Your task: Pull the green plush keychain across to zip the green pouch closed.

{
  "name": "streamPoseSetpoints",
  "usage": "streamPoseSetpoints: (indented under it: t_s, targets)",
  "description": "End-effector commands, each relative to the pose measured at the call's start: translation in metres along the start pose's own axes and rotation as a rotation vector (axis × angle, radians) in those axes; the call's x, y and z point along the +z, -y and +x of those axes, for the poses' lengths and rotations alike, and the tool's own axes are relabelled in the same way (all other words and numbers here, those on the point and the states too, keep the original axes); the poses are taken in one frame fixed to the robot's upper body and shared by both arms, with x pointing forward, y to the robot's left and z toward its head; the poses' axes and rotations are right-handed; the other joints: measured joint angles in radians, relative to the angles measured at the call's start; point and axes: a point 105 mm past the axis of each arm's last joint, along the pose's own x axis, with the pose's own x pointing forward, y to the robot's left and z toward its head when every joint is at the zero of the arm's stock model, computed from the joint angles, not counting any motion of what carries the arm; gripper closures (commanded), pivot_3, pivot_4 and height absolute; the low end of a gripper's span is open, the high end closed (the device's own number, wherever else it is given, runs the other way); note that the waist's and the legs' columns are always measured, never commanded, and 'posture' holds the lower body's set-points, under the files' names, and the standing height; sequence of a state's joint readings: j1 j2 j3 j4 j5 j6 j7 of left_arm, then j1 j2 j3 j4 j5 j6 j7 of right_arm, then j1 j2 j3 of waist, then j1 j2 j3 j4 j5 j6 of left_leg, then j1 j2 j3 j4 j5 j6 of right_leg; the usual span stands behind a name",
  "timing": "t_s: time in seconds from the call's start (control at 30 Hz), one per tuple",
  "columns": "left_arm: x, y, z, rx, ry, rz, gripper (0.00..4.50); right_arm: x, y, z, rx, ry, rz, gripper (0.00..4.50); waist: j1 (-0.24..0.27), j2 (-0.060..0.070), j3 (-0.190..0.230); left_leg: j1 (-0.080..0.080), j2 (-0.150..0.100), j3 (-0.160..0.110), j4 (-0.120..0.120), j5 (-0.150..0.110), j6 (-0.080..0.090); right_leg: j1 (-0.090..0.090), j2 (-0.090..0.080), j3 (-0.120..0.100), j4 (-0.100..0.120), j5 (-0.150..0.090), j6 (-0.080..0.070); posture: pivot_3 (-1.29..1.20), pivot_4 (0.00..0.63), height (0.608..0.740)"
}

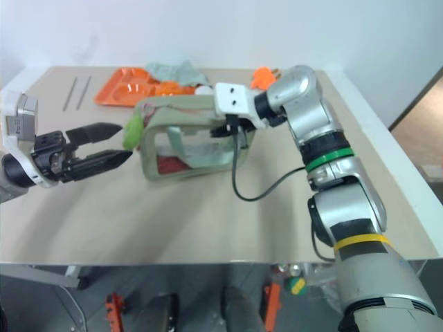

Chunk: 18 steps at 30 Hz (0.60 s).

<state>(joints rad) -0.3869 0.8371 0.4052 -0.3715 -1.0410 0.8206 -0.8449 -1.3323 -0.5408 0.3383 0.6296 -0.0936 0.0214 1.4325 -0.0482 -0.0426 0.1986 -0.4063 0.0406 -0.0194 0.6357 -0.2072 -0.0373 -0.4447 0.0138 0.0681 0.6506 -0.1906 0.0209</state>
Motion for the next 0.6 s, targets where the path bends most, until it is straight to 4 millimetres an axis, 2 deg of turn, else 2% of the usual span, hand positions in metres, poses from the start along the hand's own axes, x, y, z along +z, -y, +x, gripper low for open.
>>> streamPoseSetpoints:
  t_s: [0.03,0.23,0.47,0.6]
  targets:
    - [0.011,0.005,-0.002,-0.002,0.047,0.046,0.06,0.023,0.001,-0.031,-0.023,0.007,-0.064,4.33,0.002,0.000,0.000,0.000,0.000,-0.001,0.000,0.000,0.000,0.000,0.000,-0.001,0.000,-0.001,0.000,0.00,0.150,0.740]
    - [0.013,0.002,0.000,-0.004,0.053,0.043,0.06,0.032,-0.007,-0.036,0.006,-0.073,-0.042,4.33,-0.003,0.000,0.000,0.001,0.000,0.000,0.000,0.000,0.000,0.000,0.000,-0.001,0.000,-0.001,-0.001,0.00,0.150,0.740]
    - [0.014,0.004,0.001,-0.010,0.057,0.045,0.06,0.021,-0.026,-0.019,0.053,-0.162,0.079,4.33,-0.001,0.000,0.000,0.001,0.000,-0.001,0.000,0.000,0.000,0.000,0.000,-0.001,0.001,-0.001,-0.001,0.00,0.150,0.740]
    - [0.014,0.004,0.001,-0.012,0.054,0.044,0.06,0.021,-0.029,-0.013,0.052,-0.172,0.169,4.33,-0.001,0.000,0.000,0.000,0.000,0.000,0.000,0.000,0.000,0.000,0.000,-0.001,0.001,-0.001,-0.001,0.00,0.150,0.740]
